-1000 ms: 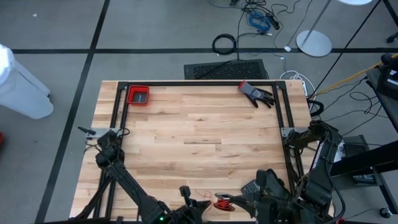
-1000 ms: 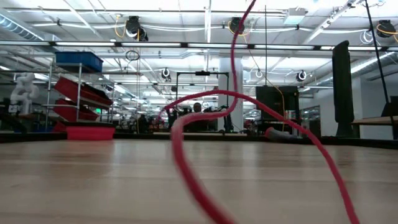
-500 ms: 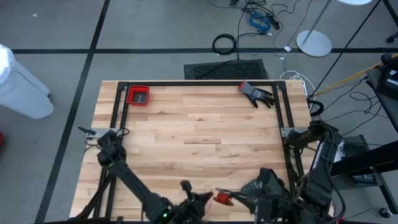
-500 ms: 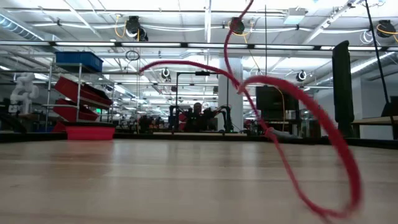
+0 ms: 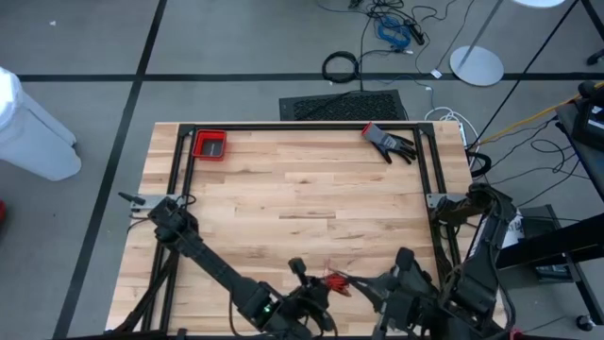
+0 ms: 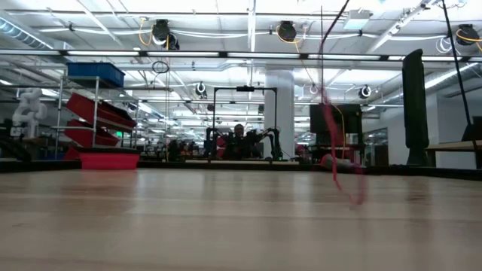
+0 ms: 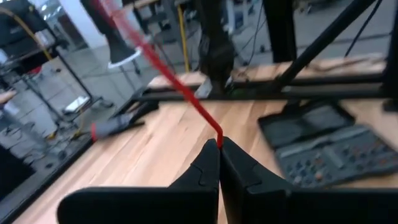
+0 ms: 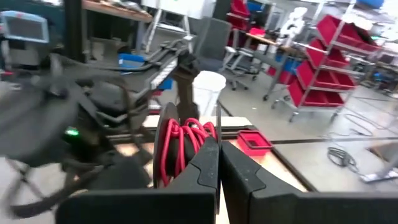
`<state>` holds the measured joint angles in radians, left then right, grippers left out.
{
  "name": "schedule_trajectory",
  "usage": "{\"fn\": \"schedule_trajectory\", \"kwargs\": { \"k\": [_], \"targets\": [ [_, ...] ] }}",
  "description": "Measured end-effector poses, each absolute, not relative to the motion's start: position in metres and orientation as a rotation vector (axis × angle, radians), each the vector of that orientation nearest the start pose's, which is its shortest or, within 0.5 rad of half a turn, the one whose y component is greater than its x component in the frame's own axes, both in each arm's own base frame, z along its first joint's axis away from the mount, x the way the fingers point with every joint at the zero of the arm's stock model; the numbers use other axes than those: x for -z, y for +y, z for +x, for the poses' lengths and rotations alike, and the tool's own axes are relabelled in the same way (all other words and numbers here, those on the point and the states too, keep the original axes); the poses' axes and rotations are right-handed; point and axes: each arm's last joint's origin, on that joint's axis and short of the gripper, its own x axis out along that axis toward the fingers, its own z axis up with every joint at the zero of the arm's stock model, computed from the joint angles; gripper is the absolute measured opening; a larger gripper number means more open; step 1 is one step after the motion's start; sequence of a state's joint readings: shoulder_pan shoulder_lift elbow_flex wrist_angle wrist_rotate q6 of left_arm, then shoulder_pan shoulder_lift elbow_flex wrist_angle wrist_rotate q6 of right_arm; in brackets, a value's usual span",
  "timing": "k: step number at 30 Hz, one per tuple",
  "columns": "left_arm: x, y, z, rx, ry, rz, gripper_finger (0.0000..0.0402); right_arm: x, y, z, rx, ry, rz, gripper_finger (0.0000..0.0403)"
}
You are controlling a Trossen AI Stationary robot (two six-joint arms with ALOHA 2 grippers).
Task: Coil cords
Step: Coil the red wire onto the spool
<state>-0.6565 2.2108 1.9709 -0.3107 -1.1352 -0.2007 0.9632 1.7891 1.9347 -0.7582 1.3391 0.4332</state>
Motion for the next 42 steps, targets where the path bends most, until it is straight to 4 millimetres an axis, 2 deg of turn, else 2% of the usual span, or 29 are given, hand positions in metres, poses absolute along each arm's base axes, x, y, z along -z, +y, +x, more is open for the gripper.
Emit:
{"fn": "schedule_trajectory", "kwargs": {
  "k": [9, 18, 22, 42],
  "targets": [
    [-0.296, -0.295, 0.414, -0.454, 0.170, 0.275, 0.0002, -0.397, 0.282, 0.263, 0.515, 0.172, -0.208, 0.0000],
    [-0.299, -0.297, 0.412, -0.474, 0.164, 0.310, 0.0001, -0.386, 0.276, 0.283, 0.544, 0.206, -0.237, 0.0000],
    [-0.298, -0.295, 0.411, -0.546, 0.174, 0.332, 0.0001, -0.386, 0.275, 0.285, 0.518, 0.217, -0.213, 0.0000],
    [-0.293, -0.301, 0.401, -0.632, 0.191, 0.358, 0.0001, -0.395, 0.290, 0.276, 0.473, 0.180, -0.209, 0.0000]
  ]
}}
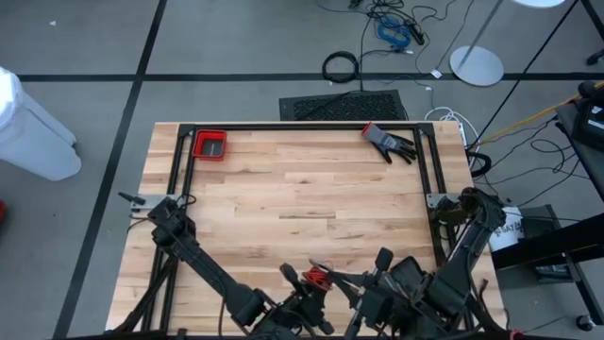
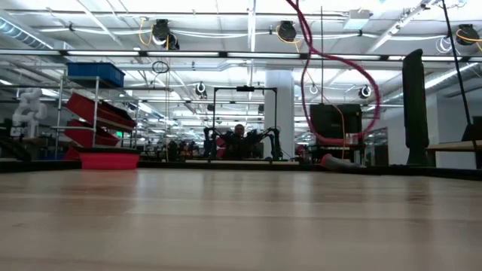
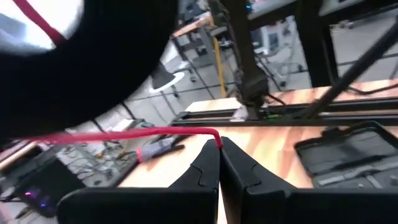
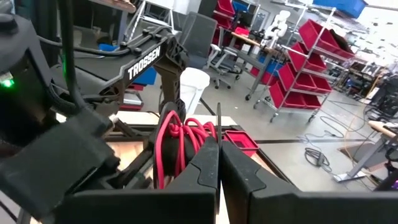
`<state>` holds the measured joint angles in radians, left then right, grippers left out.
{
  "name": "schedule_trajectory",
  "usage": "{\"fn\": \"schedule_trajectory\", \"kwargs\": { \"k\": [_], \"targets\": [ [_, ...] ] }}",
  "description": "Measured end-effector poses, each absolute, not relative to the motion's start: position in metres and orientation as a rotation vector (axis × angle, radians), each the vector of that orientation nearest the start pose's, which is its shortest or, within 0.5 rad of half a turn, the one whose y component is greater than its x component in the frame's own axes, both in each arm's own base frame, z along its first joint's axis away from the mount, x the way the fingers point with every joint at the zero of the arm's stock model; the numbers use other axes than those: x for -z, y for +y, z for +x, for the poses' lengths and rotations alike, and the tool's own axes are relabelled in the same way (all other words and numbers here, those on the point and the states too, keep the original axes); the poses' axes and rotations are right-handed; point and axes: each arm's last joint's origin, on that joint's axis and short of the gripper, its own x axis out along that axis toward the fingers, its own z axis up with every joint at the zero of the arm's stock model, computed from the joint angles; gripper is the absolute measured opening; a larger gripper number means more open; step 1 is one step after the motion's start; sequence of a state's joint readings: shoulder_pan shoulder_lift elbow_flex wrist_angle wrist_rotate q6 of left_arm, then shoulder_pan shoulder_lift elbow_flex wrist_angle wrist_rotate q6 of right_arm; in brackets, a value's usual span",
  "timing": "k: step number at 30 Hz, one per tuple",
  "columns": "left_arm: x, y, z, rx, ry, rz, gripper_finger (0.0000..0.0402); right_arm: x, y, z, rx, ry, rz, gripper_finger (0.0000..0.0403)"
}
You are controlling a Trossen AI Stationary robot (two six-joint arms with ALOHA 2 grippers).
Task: Coil cords
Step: Coil the red wire onto the spool
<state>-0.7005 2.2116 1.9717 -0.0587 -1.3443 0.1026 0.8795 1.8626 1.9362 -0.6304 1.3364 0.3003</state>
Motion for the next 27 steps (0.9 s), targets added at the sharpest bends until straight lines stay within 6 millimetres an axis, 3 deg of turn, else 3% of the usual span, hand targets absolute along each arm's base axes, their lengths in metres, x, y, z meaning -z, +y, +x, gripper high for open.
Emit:
{"fn": "schedule_trajectory", "kwargs": {
  "k": [7, 20, 27],
  "targets": [
    [-0.303, -0.303, 0.401, -0.683, 0.167, 0.379, 0.0001, -0.395, 0.289, 0.277, 0.470, 0.180, -0.200, 0.0000],
    [-0.305, -0.300, 0.404, -0.689, 0.162, 0.368, 0.0001, -0.395, 0.290, 0.277, 0.447, 0.187, -0.193, 0.0000],
    [-0.304, -0.307, 0.398, -0.672, 0.163, 0.374, 0.0001, -0.402, 0.298, 0.263, 0.407, 0.167, -0.179, 0.0000]
  ]
}}
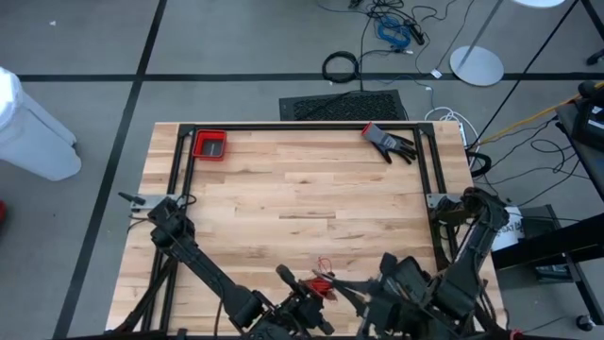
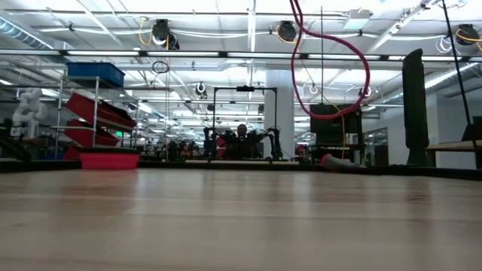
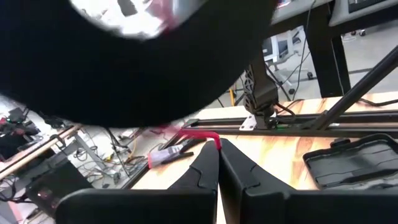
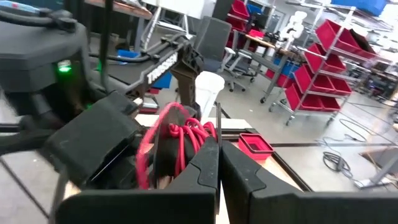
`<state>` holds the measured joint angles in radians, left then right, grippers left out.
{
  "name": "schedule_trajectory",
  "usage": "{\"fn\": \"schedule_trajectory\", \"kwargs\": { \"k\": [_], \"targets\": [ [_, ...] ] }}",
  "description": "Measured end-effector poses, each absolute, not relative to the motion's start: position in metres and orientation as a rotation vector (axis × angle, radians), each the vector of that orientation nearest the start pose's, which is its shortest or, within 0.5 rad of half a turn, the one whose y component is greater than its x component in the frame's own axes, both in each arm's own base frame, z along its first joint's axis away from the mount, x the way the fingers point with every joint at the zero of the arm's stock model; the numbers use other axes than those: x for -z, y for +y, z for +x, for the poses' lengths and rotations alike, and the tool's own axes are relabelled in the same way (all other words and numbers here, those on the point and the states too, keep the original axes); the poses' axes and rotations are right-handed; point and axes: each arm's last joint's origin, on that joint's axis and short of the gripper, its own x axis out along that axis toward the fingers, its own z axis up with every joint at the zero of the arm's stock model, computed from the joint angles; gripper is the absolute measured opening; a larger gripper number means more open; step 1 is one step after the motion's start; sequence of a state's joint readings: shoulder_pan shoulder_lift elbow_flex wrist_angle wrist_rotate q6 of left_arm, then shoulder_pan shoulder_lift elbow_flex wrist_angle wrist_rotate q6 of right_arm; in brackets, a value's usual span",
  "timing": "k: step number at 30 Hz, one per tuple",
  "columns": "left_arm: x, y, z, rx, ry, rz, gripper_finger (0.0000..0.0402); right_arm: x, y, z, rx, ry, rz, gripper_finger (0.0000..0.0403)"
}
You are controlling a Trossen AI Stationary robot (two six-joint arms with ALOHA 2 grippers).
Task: Coil cords
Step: Coil the red wire onto the spool
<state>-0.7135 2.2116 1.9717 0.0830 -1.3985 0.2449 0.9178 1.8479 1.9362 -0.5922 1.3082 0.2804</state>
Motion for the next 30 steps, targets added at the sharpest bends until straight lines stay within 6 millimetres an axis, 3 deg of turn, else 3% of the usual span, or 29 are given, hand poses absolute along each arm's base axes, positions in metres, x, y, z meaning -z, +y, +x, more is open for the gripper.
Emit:
{"fn": "schedule_trajectory", "kwargs": {
  "k": [10, 30],
  "targets": [
    [-0.304, -0.312, 0.393, -0.688, 0.164, 0.382, 0.0001, -0.406, 0.304, 0.254, 0.350, 0.167, -0.160, 0.0000],
    [-0.319, -0.315, 0.395, -0.581, 0.103, 0.367, 0.0001, -0.395, 0.281, 0.273, 0.399, 0.239, -0.155, 0.0000]
  ]
}}
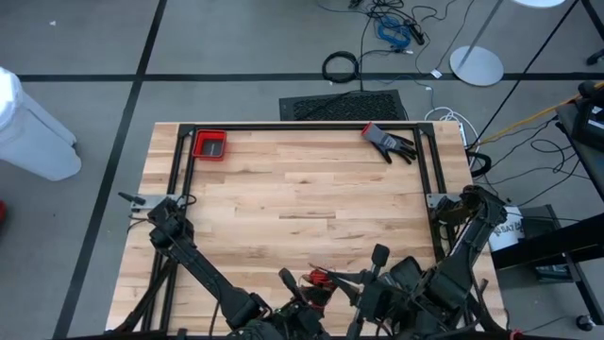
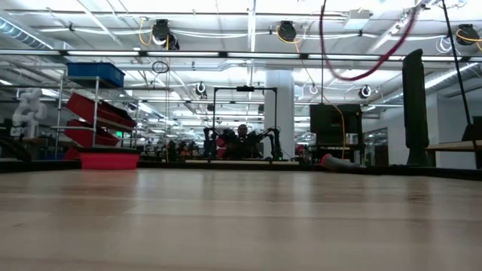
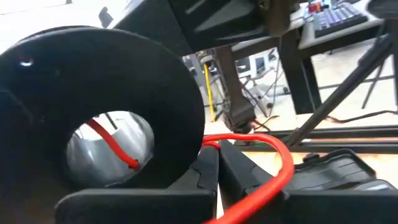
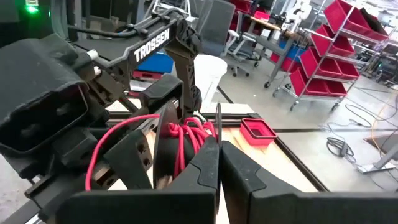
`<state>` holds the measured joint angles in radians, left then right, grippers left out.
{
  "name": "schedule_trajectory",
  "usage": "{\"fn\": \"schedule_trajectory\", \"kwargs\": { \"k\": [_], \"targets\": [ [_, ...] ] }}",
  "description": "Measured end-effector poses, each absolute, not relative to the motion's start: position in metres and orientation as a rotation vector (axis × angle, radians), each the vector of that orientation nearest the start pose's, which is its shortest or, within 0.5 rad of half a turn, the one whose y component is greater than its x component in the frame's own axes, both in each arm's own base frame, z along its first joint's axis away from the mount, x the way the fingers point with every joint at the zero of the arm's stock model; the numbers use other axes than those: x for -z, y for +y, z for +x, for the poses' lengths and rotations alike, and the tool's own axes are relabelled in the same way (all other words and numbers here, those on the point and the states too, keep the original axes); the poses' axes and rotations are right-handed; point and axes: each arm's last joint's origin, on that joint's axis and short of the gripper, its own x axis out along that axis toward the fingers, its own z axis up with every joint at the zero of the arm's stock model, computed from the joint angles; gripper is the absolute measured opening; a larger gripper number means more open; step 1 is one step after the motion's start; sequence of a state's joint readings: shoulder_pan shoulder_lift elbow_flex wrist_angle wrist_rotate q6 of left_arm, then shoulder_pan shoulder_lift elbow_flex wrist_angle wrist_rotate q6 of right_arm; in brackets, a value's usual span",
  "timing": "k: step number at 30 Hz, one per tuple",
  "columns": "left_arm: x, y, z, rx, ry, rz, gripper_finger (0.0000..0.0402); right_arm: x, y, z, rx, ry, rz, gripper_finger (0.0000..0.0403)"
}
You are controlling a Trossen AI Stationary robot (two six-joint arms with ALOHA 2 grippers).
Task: Coil cords
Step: Coil the red wire onto the spool
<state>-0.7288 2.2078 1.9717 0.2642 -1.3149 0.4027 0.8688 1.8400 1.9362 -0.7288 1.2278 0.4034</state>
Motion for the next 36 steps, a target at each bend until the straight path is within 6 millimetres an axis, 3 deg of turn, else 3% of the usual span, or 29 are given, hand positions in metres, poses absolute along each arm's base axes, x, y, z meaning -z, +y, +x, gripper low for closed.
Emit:
{"fn": "schedule_trajectory", "kwargs": {
  "k": [22, 36],
  "targets": [
    [-0.318, -0.321, 0.392, -0.523, 0.096, 0.375, 0.0001, -0.394, 0.280, 0.274, 0.400, 0.248, -0.188, 0.0000],
    [-0.282, -0.321, 0.380, -0.504, 0.244, 0.367, 0.0001, -0.407, 0.304, 0.254, 0.395, 0.160, -0.247, 0.0000]
  ]
}}
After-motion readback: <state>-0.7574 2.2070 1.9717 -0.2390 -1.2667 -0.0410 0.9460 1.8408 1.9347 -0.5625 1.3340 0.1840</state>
